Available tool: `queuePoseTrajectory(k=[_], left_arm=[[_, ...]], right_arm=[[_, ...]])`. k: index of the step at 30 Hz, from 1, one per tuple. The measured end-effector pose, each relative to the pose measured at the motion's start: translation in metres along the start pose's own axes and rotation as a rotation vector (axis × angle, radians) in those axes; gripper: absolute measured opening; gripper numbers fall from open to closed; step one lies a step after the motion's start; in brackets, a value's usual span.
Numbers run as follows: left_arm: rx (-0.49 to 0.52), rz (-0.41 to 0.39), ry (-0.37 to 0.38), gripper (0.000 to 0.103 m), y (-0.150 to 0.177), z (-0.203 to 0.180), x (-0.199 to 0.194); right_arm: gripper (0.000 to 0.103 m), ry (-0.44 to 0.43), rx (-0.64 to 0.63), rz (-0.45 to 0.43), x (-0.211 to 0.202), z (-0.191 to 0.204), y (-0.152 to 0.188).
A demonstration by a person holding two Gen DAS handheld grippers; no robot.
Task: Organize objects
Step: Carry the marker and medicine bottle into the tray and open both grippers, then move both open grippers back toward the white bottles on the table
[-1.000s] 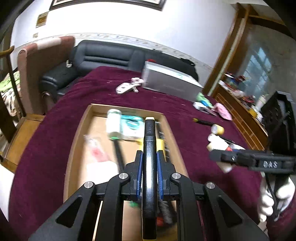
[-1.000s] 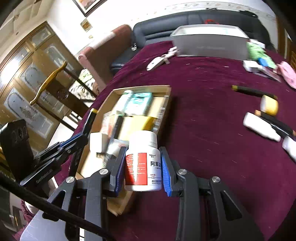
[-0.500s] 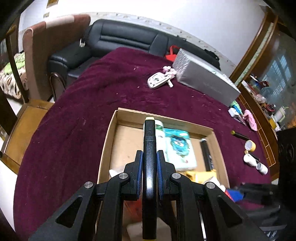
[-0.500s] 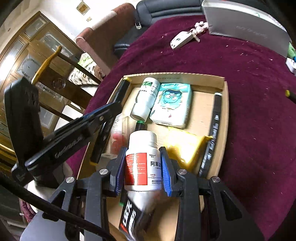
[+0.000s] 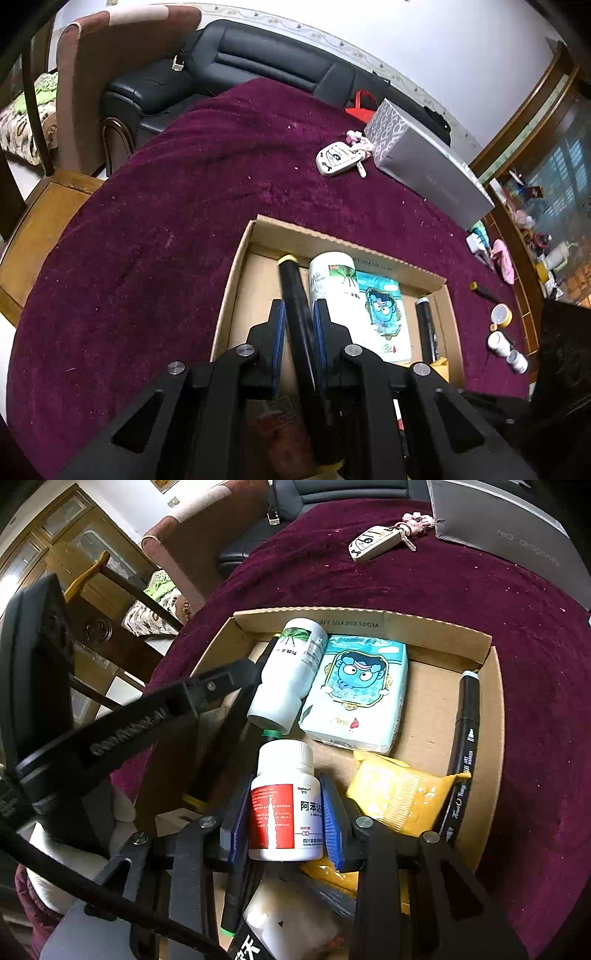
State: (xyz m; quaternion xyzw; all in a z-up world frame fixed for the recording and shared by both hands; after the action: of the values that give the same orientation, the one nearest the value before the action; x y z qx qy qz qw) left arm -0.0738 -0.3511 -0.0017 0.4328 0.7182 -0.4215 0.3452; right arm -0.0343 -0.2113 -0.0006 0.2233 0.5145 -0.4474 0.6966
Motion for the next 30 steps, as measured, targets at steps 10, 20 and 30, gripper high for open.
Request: queuePoseTrajectory(k=[10,20,30], left_arm=[[-0.060,-0.064,0.094,0.040,0.015,0.004,-0.038],[-0.040,-0.123,0.153,0.049,0.047,-0.028,-0.091],[0.178,-0.057,0.214,0.050,0.085,-0.145,-0.082]], right_arm=[[0.039,0.013,0.009,-0.061,-0.011,-0.001,0.003],[0.052,0.025,0.017,-0.176,-0.062,-0.008,0.029],[0.051,0.044,0.116,-0.258,-0.113,-0.083,0.096]])
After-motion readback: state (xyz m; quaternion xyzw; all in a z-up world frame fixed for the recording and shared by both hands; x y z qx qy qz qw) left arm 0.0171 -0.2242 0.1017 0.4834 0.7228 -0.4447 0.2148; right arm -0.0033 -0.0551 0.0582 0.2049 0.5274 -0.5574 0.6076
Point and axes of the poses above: each gripper's, at about its wrist camera, not at the fingertips, and x roughly the way its jaws point, z to its left, y to its underside, the point moved 4 cm from there along x, roughly the way its jaws point, and after that the axes turned 15 degrees about z, right-handed, at the moved point
